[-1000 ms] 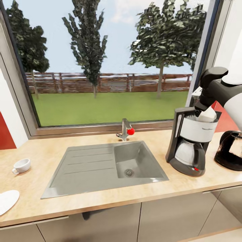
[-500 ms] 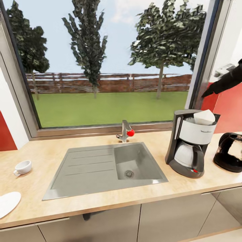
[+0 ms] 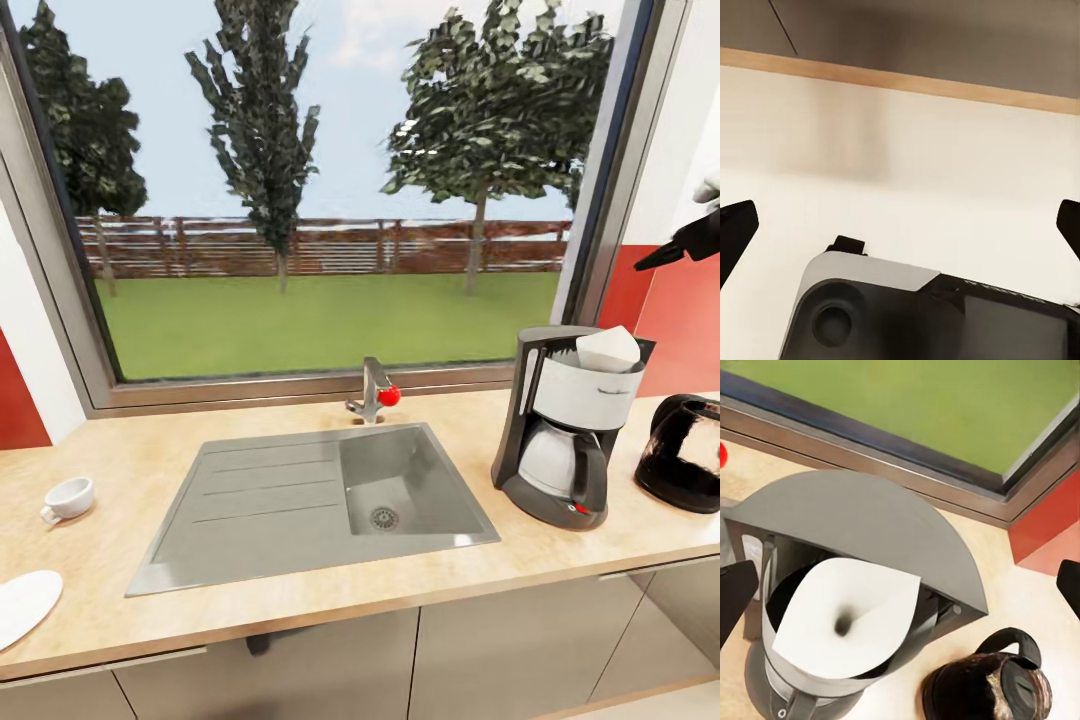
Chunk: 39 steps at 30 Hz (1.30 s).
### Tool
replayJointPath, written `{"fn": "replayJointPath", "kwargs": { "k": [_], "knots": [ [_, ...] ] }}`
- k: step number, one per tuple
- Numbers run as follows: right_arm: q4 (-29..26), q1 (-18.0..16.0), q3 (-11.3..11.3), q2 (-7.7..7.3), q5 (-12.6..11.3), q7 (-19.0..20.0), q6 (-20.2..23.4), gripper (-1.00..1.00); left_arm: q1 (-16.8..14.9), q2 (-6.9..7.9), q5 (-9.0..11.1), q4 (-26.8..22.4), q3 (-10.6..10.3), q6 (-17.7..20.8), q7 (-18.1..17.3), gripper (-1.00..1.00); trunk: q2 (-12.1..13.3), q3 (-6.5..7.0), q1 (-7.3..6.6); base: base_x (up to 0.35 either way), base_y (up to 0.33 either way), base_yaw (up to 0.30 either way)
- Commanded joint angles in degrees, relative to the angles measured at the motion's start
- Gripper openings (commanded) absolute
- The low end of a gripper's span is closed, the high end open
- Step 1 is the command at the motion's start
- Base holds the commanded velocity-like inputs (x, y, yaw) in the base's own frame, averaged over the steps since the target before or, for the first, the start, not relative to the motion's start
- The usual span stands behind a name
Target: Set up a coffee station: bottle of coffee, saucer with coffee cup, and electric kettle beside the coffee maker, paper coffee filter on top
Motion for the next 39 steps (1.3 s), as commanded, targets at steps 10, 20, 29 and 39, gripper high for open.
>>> {"fn": "replayJointPath", "kwargs": {
  "k": [10,20,29,39],
  "knots": [
    [-16.01,9.36,-3.38,-2.40,-1.13,0.85,0.88,1.00,0.02,-0.02,0.36,-0.11,-0.05,-0.09,-0.06,1.00,-0.05,-0.07,0.01,-0.042,0.000,0.000],
    [-20.80,14.05,-10.90,-2.59,-1.19,2.43,0.87,1.00,0.02,-0.02,0.36,-0.11,-0.06,-0.09,-0.07,1.00,-0.05,-0.07,0.01,-0.133,0.000,0.000],
    [-20.85,14.75,-11.02,-2.57,-1.14,2.82,0.85,1.00,0.02,-0.02,0.36,-0.10,-0.07,-0.09,-0.06,1.00,-0.05,-0.07,0.01,-0.207,0.000,0.000],
    [-20.85,15.36,-11.02,-2.57,-1.14,2.83,0.85,1.00,0.02,-0.02,0.36,-0.11,-0.07,-0.09,-0.04,1.00,-0.05,-0.07,0.01,-0.154,0.000,0.000]
  ]
}}
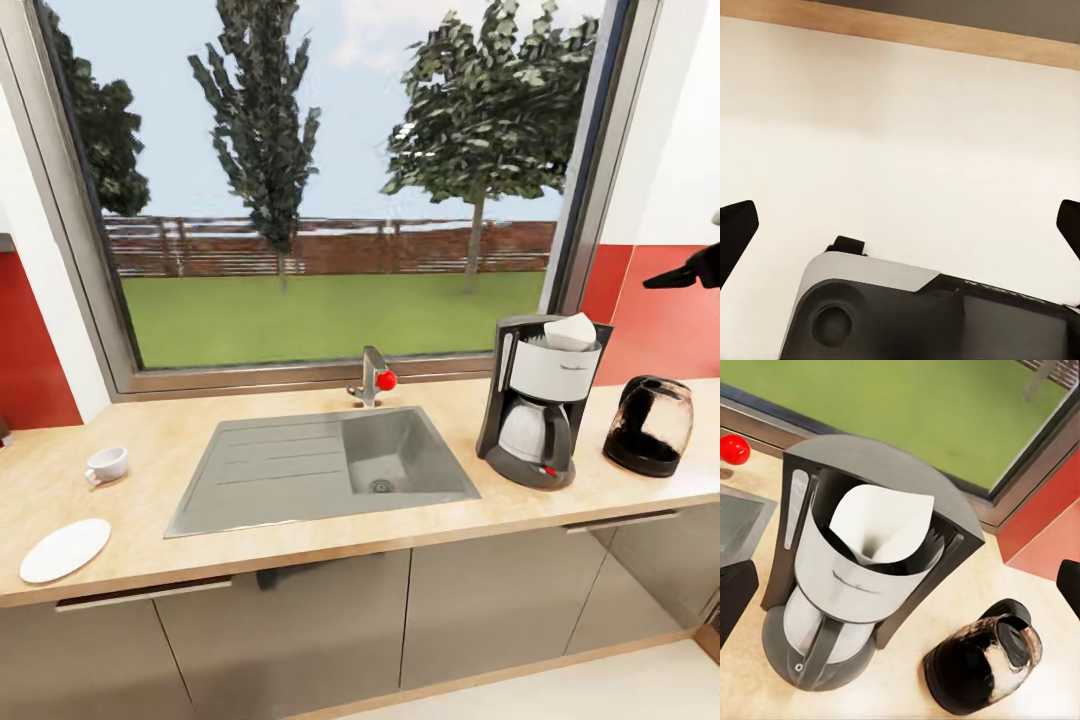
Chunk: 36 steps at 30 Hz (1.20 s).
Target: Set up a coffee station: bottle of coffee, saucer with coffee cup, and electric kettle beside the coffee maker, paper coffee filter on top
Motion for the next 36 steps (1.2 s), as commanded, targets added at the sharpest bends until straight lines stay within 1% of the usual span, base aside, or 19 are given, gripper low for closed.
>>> {"fn": "replayJointPath", "kwargs": {
  "k": [1,15,21,24,26,28,32,33,36],
  "knots": [
    [-0.04,-0.04,-0.04,0.01,0.49,0.56,0.52,1.00,0.02,-0.01,0.36,-0.10,-0.07,-0.05,-0.02,1.00,-0.05,-0.07,0.01,-0.011,0.000,0.000],
    [-0.04,1.30,-0.03,0.07,0.39,0.55,0.52,1.00,0.02,-0.01,0.36,-0.07,-0.06,-0.05,0.01,1.00,-0.05,-0.07,0.01,-0.295,0.000,0.000],
    [-0.04,1.72,-0.04,0.15,0.23,0.90,0.52,1.00,0.02,-0.01,0.36,-0.10,-0.06,-0.05,0.00,1.00,-0.05,-0.07,0.01,-0.106,0.000,0.000],
    [-0.19,2.77,0.01,0.30,-0.31,1.83,0.58,1.00,0.02,-0.01,0.36,-0.10,-0.07,-0.05,0.01,1.00,-0.05,-0.07,0.01,-0.033,0.000,0.000],
    [-0.40,3.91,0.02,0.46,-1.24,2.41,0.62,1.00,0.02,0.00,0.36,-0.10,-0.07,-0.05,0.01,1.00,-0.05,-0.07,0.01,-0.019,0.000,0.000],
    [-0.75,5.16,0.03,0.74,-2.89,2.79,0.68,1.00,0.02,0.00,0.36,-0.09,-0.07,-0.05,0.00,1.00,-0.05,-0.07,0.01,-0.012,0.000,0.000],
    [-1.88,8.27,0.04,2.00,-8.06,3.19,0.89,1.00,0.02,-0.01,0.36,-0.10,-0.07,-0.05,0.01,1.00,-0.05,-0.07,0.01,-0.006,0.000,0.000],
    [-2.90,10.33,0.09,2.86,-10.69,3.25,1.17,1.00,0.02,0.01,0.36,-0.10,-0.07,-0.05,0.02,1.00,-0.05,-0.07,0.01,-0.003,0.000,0.000],
    [-5.29,14.14,0.28,4.31,-13.51,3.31,1.54,1.00,0.02,0.00,0.36,-0.10,-0.07,-0.05,0.02,1.00,-0.05,-0.07,0.01,-0.002,0.000,0.000]
  ]
}}
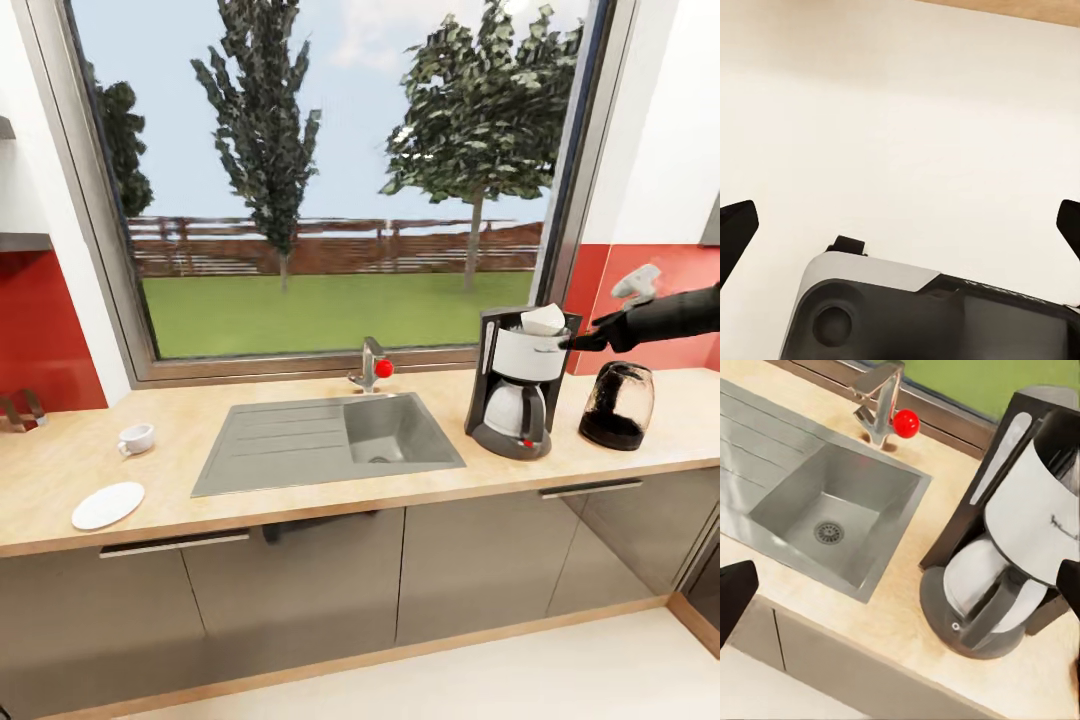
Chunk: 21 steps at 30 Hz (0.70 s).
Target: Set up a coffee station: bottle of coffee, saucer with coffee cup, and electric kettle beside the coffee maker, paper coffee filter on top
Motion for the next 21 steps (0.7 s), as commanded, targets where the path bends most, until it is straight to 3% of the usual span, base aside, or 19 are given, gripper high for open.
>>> {"fn": "replayJointPath", "kwargs": {
  "k": [1,7,8,9,15,16,21],
  "knots": [
    [-1.00,1.43,0.00,0.64,-0.09,0.58,0.65,1.00,0.03,-0.02,0.37,-0.10,-0.06,-0.05,-0.01,1.00,-0.06,-0.07,0.01,-0.001,0.000,0.000],
    [-5.90,10.71,0.29,6.34,-1.79,0.69,0.61,1.00,0.03,0.00,0.37,-0.11,-0.06,-0.05,-0.04,1.00,-0.06,-0.07,0.01,0.000,0.000,0.000],
    [-7.02,13.59,0.34,7.70,-1.99,0.76,0.54,1.00,0.03,-0.01,0.37,-0.11,-0.06,-0.05,-0.04,1.00,-0.06,-0.07,0.01,0.000,0.000,0.000],
    [-7.43,14.99,0.36,8.19,-2.07,0.80,0.52,1.00,0.03,0.01,0.37,-0.11,-0.06,-0.05,-0.05,1.00,-0.06,-0.07,0.01,0.000,0.000,0.000],
    [-8.64,23.70,0.41,9.56,-2.36,1.11,-0.47,1.00,0.03,0.04,0.37,-0.11,0.00,-0.08,-0.05,1.00,-0.06,-0.07,0.01,0.000,0.000,0.000],
    [-8.79,27.08,0.41,9.73,-2.39,1.15,-1.81,1.00,0.03,0.05,0.37,-0.11,0.04,-0.10,-0.06,1.00,-0.06,-0.07,0.01,0.000,0.000,0.000],
    [-8.67,36.90,0.33,10.03,-2.16,1.03,-6.36,1.00,0.03,0.06,0.40,-0.11,0.82,-0.17,-0.09,1.00,-0.06,-0.07,0.01,0.000,0.000,0.000]
  ]
}}
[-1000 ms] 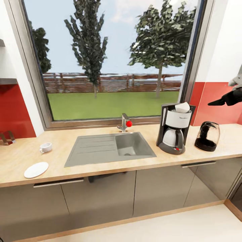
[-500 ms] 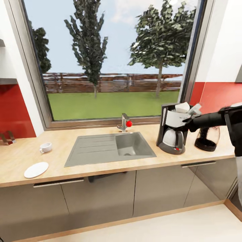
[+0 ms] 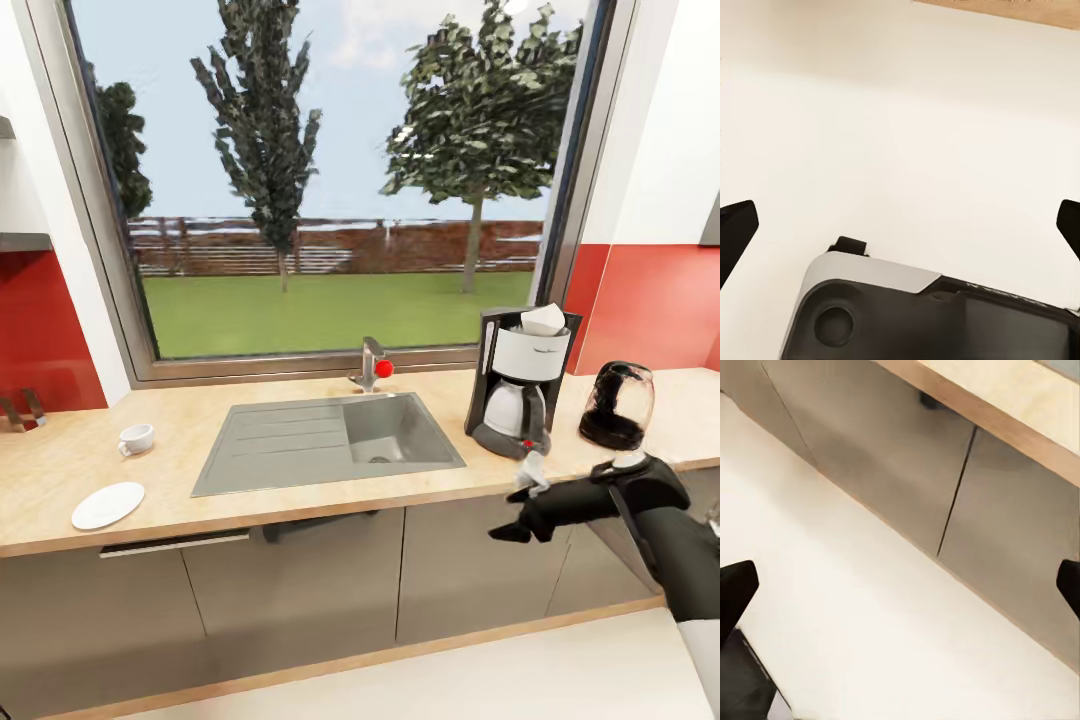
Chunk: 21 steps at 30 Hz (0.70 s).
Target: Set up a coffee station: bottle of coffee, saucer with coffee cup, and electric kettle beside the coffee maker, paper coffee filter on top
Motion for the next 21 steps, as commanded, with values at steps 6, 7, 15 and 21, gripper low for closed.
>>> {"fn": "replayJointPath", "kwargs": {
  "k": [6,7,15,21],
  "knots": [
    [5.82,14.65,-3.49,-0.33,0.71,-0.03,-5.10,1.00,0.02,-0.01,0.37,-0.19,8.77,-0.08,-0.23,1.00,-0.05,-0.06,0.01,0.000,0.000,0.000],
    [6.92,15.48,-4.17,-0.35,0.72,-0.06,-5.66,1.00,0.02,-0.01,0.37,-0.20,9.23,-0.07,-0.25,1.00,-0.05,-0.06,0.01,0.000,0.000,0.000],
    [38.34,19.50,-19.18,-1.71,0.75,-10.36,-31.16,1.00,0.02,-0.15,0.49,-0.29,11.63,0.03,-0.41,1.00,-0.05,-0.06,0.01,0.000,0.000,0.000],
    [66.92,19.68,-23.56,-2.19,0.28,-32.51,-44.58,1.00,0.02,-1.11,0.42,-0.27,12.05,-0.02,-0.61,1.00,-0.05,-0.06,0.01,0.000,0.000,0.000]
  ]
}}
